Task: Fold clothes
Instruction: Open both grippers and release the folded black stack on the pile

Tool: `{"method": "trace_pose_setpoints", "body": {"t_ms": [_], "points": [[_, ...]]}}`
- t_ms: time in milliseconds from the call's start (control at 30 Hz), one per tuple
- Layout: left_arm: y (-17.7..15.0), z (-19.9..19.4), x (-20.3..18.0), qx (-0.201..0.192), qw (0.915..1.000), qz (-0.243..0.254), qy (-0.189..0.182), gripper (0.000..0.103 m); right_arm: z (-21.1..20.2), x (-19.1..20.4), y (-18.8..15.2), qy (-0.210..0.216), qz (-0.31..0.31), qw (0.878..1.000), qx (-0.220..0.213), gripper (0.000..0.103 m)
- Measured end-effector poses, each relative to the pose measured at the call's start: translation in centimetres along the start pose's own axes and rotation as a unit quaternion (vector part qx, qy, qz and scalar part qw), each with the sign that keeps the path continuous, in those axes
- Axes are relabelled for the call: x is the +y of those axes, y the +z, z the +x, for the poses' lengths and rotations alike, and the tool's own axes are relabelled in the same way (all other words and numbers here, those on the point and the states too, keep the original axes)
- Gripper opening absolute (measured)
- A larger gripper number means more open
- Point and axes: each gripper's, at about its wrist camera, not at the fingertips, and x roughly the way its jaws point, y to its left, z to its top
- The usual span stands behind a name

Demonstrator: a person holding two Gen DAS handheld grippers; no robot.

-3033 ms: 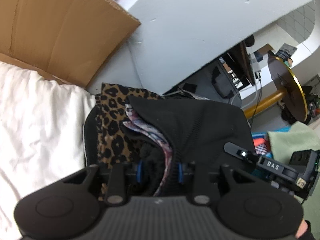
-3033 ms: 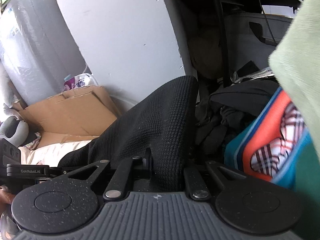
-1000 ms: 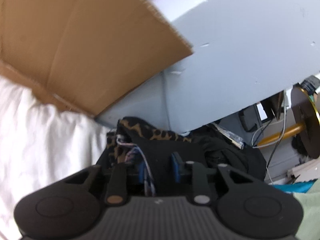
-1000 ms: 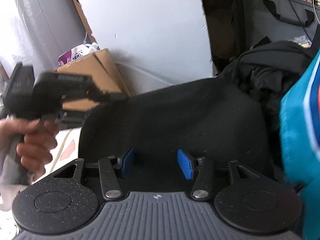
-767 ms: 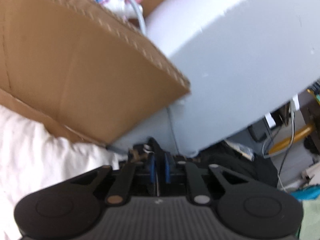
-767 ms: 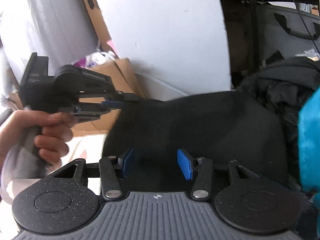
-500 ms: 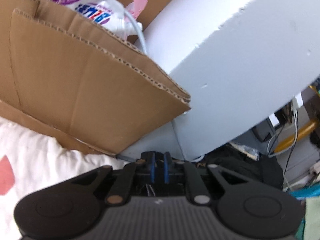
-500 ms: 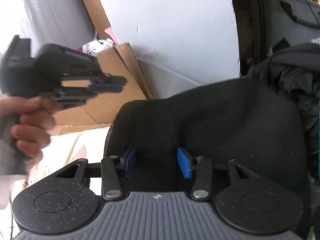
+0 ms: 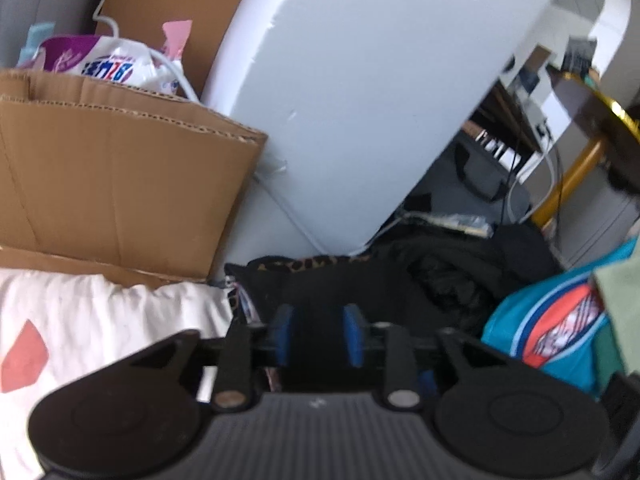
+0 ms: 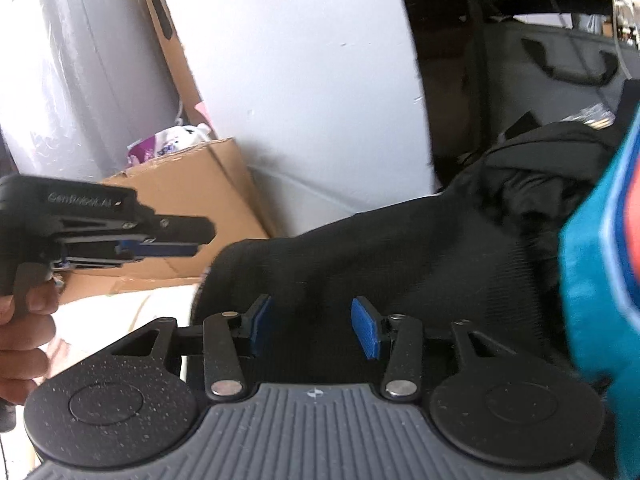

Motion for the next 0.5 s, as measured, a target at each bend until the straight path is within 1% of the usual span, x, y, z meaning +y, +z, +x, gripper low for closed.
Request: {"method": "trace_pose_setpoints", "body": {"t_ms": [100, 267, 333, 367, 433, 500], "points": [[-0.6, 0.2, -0.3, 0.008, 0.9997, 0.009, 0.022, 0.050, -0.4, -1.4, -0.1, -0.016, -0.005, 1.000, -0.001, 0.050], [-2.2, 1.6, 0.6, 0.030, 0.9988, -0.002, 0.038, 0.051, 0.4, -3.6, -0.7, -0.035, -0.004, 0.999, 0.010, 0.050], [-2.8, 2.4, 1.2, 0.038, 0.9983, -0.009, 0.044, 0.048, 1.2, -4.2, -1.3, -0.038, -0.002, 0.999, 0.017, 0.050], [-3.0, 2.7, 1.6, 0.038, 0.9982, -0.020, 0.042, 0.042, 1.7, -4.5, -1.6, -0.041, 0.000, 0.999, 0.022, 0.050], [-3.3, 3.2, 2.3, 0.039, 0.9977, -0.040, 0.039, 0.040, 2.4, -5.1, -2.2, -0.046, 0.004, 0.998, 0.031, 0.049], [-3.3, 3.6, 2.8, 0.037, 0.9972, -0.050, 0.041, 0.036, 2.4, -5.6, -2.9, -0.051, 0.008, 0.998, 0.033, 0.049]]}}
